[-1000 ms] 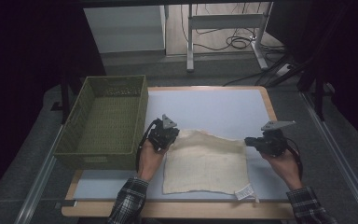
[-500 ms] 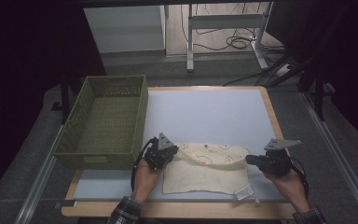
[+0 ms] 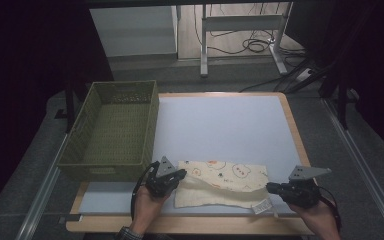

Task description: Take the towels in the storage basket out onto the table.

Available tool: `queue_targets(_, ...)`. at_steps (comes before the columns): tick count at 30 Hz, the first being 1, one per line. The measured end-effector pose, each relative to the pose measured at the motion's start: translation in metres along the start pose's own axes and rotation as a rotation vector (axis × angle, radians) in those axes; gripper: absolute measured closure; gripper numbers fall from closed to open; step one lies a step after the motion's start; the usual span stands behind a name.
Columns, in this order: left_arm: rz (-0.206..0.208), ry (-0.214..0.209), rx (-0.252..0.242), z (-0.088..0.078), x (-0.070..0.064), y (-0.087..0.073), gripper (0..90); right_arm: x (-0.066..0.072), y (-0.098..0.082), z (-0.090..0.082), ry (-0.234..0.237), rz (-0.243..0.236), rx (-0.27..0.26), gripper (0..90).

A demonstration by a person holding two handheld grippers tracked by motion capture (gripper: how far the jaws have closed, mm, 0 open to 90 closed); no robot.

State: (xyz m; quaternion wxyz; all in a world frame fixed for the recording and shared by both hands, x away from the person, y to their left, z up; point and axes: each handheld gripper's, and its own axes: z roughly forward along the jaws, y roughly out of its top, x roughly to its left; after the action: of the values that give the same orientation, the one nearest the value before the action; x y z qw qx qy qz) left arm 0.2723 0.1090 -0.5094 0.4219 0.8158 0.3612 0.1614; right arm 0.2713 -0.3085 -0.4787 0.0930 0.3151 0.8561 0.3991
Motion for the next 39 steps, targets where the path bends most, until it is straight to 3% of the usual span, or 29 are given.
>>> queue_targets(9,0.032,-0.032,0.014,-0.013,-0.015,-0.015,86.9,0.01,-0.018,-0.001,0.015,0.013,0.023,85.1)
queue_targets(15,0.033,-0.066,0.041,-0.013,-0.021,-0.028,85.8,0.015,-0.027,0.002,0.03,0.024,0.038,84.5)
queue_targets(20,-0.001,-0.112,0.058,-0.019,-0.023,-0.041,70.2,0.016,-0.035,0.002,0.042,0.036,0.053,76.9)
queue_targets(22,-0.005,-0.099,0.055,-0.025,-0.024,-0.044,59.3,0.016,-0.036,-0.001,0.037,0.038,0.049,75.5)
queue_targets(26,-0.015,-0.081,0.06,-0.036,-0.019,-0.046,50.8,0.014,-0.033,-0.01,0.012,0.036,0.034,72.9)
queue_targets(31,-0.051,-0.047,0.053,-0.033,-0.006,-0.04,51.1,0.007,-0.025,-0.009,-0.011,0.035,0.012,71.1)
queue_targets(39,-0.048,0.013,0.05,-0.005,0.005,-0.011,63.4,-0.018,-0.005,0.009,-0.054,0.046,-0.005,72.3)
